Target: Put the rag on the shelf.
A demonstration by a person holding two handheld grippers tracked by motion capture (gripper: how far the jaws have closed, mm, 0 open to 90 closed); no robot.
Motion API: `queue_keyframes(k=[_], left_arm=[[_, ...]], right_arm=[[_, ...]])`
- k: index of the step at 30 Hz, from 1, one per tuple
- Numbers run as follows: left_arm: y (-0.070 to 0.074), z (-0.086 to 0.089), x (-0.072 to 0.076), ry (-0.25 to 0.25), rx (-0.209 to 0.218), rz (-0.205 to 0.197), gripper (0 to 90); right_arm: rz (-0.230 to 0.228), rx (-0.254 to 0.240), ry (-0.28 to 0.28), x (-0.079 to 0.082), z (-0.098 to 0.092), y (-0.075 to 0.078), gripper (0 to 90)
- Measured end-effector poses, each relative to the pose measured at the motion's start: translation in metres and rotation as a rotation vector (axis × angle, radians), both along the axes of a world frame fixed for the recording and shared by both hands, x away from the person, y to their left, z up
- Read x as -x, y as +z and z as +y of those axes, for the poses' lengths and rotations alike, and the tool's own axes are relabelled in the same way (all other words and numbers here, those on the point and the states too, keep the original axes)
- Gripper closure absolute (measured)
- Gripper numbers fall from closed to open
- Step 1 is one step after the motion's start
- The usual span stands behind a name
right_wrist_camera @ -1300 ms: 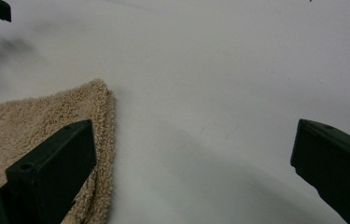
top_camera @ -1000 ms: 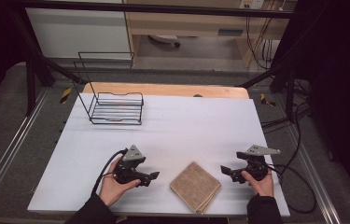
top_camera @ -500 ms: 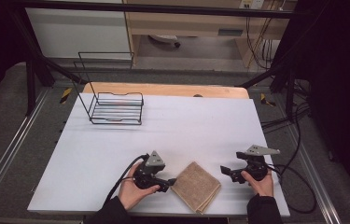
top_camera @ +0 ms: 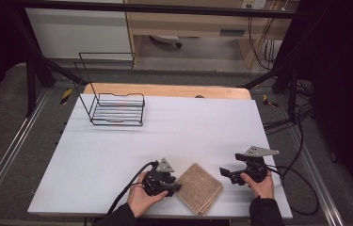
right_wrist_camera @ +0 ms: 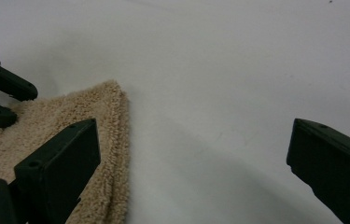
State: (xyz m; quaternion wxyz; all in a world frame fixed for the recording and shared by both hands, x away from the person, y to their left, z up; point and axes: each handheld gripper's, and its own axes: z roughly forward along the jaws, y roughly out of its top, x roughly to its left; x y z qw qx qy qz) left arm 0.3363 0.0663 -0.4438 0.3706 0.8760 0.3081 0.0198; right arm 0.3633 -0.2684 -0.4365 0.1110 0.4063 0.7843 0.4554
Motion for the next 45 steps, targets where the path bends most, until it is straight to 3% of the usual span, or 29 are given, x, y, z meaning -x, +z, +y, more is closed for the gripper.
queue_keyframes(k=[9,18,21,31,45], left_arm=[[-0.003,-0.002,0.004,-0.001,0.007,0.015,67.3],[-0.002,-0.006,0.008,0.011,-0.003,0.019,74.8],[-0.002,-0.006,0.009,0.012,-0.005,0.016,77.6],[-0.003,-0.009,0.012,0.017,-0.021,-0.01,80.2],[-0.003,-0.01,0.011,0.017,-0.02,-0.007,81.9]], right_arm=[[0.02,-0.009,0.025,0.001,0.023,0.001,9.2],[0.048,0.05,0.007,0.004,0.045,-0.004,16.3],[0.059,0.07,0.004,0.006,0.052,-0.005,22.1],[0.079,0.099,0.071,0.006,0.062,-0.012,54.4],[0.136,0.086,0.084,0.007,0.067,-0.017,73.3]])
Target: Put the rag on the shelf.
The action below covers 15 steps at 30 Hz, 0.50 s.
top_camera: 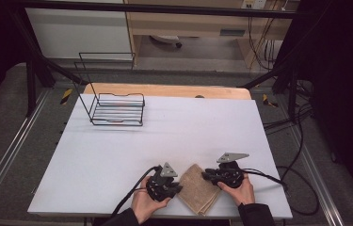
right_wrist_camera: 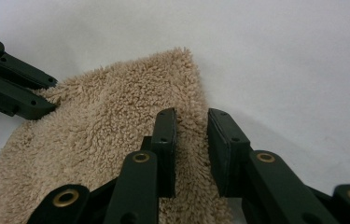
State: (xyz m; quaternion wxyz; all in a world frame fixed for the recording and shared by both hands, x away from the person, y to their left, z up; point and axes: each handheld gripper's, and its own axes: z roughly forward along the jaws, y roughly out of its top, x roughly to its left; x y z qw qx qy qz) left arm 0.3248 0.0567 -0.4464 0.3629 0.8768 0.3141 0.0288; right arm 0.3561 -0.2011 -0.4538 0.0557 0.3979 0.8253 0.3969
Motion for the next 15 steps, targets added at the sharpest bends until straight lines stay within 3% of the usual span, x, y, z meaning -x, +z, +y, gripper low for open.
queue_keyframes(k=[15], left_arm=[[0.0031,0.0035,-0.0023,-0.002,0.022,0.015,85.5]], right_arm=[[0.041,-0.019,0.016,-0.0024,-0.0002,0.0037,86.1]])
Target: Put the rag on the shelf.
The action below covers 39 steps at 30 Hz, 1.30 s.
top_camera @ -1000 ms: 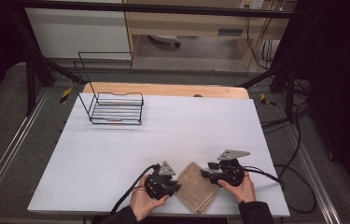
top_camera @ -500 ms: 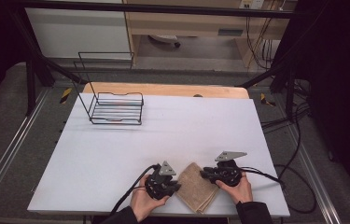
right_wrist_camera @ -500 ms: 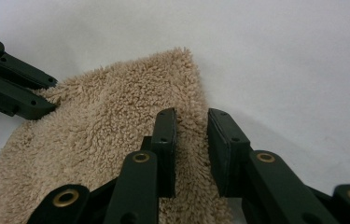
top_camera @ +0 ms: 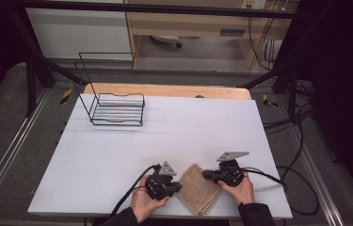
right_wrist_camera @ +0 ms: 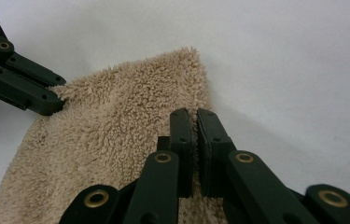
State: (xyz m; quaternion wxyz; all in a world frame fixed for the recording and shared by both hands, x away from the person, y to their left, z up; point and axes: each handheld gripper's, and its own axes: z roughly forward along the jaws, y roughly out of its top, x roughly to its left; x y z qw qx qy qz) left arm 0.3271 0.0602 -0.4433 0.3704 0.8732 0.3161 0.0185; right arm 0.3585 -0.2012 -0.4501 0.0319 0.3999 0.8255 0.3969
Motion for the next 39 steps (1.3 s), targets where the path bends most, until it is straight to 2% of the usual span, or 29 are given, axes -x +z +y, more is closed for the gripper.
queue_keyframes(k=[3,10,15,20,25,26,29,35,39], left_arm=[[0.003,0.002,0.001,-0.004,-0.002,-0.008,85.6],[0.012,0.013,0.002,0.015,-0.01,-0.038,85.7],[0.018,0.031,0.0,0.059,-0.012,-0.056,85.7],[0.016,0.046,0.001,0.09,-0.024,-0.071,85.6],[0.015,0.059,-0.001,0.116,-0.037,-0.069,85.6],[0.014,0.065,-0.001,0.137,-0.036,-0.07,85.6],[0.013,0.072,-0.001,0.155,-0.041,-0.071,85.5],[0.011,0.077,0.003,0.164,-0.054,-0.071,85.3],[0.007,0.077,0.004,0.169,-0.061,-0.065,85.0]], right_arm=[[-0.021,0.009,0.007,0.001,0.002,0.004,86.3],[-0.054,-0.013,0.015,-0.005,0.012,0.012,86.3],[-0.089,-0.008,0.032,-0.014,0.033,0.016,86.2],[-0.116,0.002,0.067,-0.024,0.054,0.017,86.1],[-0.125,0.006,0.084,-0.032,0.072,0.014,86.1],[-0.127,0.011,0.093,-0.036,0.081,0.012,86.0],[-0.132,0.001,0.103,-0.041,0.091,0.011,85.9],[-0.146,0.015,0.139,-0.047,0.107,0.009,85.5],[-0.136,0.023,0.147,-0.05,0.112,0.003,84.9]])
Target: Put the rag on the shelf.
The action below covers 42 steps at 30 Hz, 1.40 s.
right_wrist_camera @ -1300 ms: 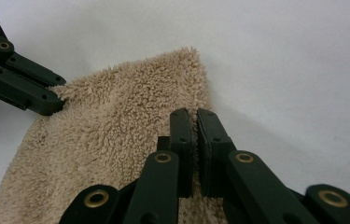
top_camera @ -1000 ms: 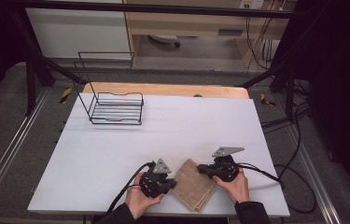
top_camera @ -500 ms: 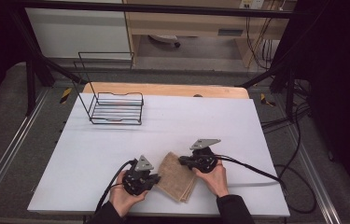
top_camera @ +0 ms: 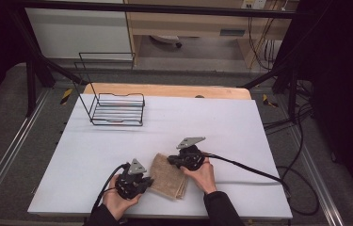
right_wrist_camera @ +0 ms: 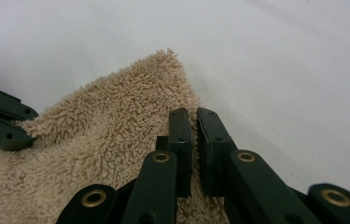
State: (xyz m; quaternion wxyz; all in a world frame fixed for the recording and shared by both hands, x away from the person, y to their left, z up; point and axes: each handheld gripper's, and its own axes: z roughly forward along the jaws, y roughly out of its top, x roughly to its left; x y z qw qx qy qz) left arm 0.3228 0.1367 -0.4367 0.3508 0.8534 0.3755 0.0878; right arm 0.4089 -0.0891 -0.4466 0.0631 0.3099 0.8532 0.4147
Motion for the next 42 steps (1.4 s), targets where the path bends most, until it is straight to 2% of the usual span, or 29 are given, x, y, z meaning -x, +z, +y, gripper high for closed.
queue_keyframes(k=[4,8,13,17,18,21,23,25,27,29,31,35,38,39,40,42], left_arm=[[-0.002,0.0,-0.001,-0.005,0.001,0.002,83.7],[-0.001,0.003,-0.002,-0.017,0.009,-0.009,78.4],[0.007,0.011,-0.006,-0.025,0.033,-0.029,59.0],[0.012,0.016,-0.012,-0.017,0.052,-0.039,43.0],[0.014,0.02,-0.017,-0.017,0.071,-0.049,38.7],[0.017,0.024,-0.025,-0.013,0.082,-0.045,27.2],[0.019,0.025,-0.031,-0.008,0.093,-0.04,22.6],[0.021,0.024,-0.037,0.001,0.085,-0.051,18.8],[0.022,0.023,-0.04,0.005,0.08,-0.053,16.9],[0.025,0.019,-0.049,0.014,0.068,-0.06,15.8],[0.025,0.018,-0.052,0.017,0.068,-0.06,15.8],[0.024,0.009,-0.068,0.018,0.067,-0.057,16.5],[0.021,0.006,-0.075,0.021,0.073,-0.051,19.1],[0.02,0.004,-0.078,0.024,0.075,-0.045,23.8],[0.018,0.002,-0.082,0.023,0.073,-0.038,23.8],[0.015,-0.001,-0.087,0.025,0.062,-0.032,29.7]], right_arm=[[0.003,0.008,-0.004,-0.002,0.001,-0.005,81.2],[-0.029,0.009,-0.017,-0.002,-0.001,-0.001,69.3],[-0.065,-0.035,-0.061,0.003,-0.013,0.013,50.4],[-0.061,-0.067,-0.114,0.008,-0.031,0.019,35.4],[-0.063,-0.074,-0.127,0.009,-0.036,0.02,32.6],[-0.057,-0.093,-0.165,0.013,-0.05,0.02,21.0],[-0.053,-0.086,-0.178,0.016,-0.059,0.02,16.8],[-0.046,-0.086,-0.187,0.02,-0.067,0.019,12.9],[-0.034,-0.09,-0.198,0.023,-0.073,0.019,10.5],[-0.028,-0.092,-0.202,0.027,-0.078,0.018,8.8],[-0.018,-0.085,-0.209,0.03,-0.083,0.017,6.8],[-0.008,-0.087,-0.213,0.036,-0.089,0.015,6.2],[-0.009,-0.082,-0.214,0.039,-0.092,0.014,5.5],[-0.003,-0.087,-0.218,0.043,-0.093,0.013,5.5],[-0.003,-0.087,-0.218,0.043,-0.093,0.013,5.5],[-0.008,-0.079,-0.216,0.045,-0.095,0.011,5.2]])
